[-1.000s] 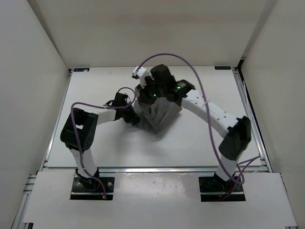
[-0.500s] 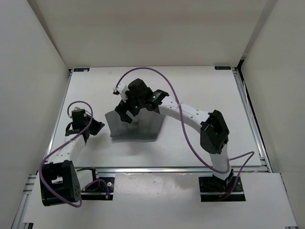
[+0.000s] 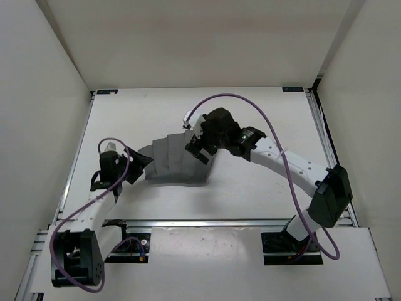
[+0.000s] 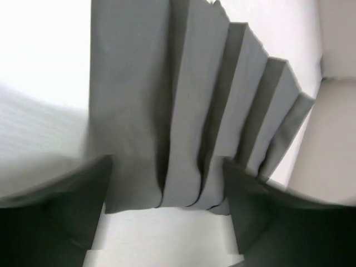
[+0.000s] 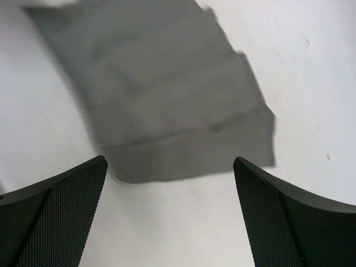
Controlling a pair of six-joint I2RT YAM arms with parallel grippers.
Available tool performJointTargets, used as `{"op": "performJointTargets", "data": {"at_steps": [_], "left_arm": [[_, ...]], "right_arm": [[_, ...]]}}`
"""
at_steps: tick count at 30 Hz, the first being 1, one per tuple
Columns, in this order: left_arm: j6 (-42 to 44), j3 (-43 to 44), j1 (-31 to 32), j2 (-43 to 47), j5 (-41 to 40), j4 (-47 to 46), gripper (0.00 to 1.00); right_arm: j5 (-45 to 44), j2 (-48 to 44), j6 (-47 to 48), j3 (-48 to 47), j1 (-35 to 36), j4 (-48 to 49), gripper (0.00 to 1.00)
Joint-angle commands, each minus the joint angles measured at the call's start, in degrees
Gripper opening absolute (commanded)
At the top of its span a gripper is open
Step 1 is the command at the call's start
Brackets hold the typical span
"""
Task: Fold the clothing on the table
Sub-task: Fold the skirt
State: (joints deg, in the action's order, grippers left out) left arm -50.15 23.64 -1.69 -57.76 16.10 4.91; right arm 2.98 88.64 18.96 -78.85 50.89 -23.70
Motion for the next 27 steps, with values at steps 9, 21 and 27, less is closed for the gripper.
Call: {"op": "performJointTargets", "data": {"at_steps": [9, 21, 27], "left_arm": [[-18.0, -19.5, 4.7, 13.6, -4.0, -11.9, 0.99], [-30.4, -36.4, -0.7, 51.4, -12.3, 1.3, 0.98], [-23.0, -28.8, 0.3, 44.1, -12.2, 11.3, 0.98]], "right_arm": [[2.5, -4.0, 0.0, 3.0, -10.3, 0.9, 0.99], [5.5, -8.7, -0.8, 8.4, -15.7, -1.2, 1.0], [5.7, -8.8, -1.2, 8.7, -16.1, -0.8, 0.99]]}}
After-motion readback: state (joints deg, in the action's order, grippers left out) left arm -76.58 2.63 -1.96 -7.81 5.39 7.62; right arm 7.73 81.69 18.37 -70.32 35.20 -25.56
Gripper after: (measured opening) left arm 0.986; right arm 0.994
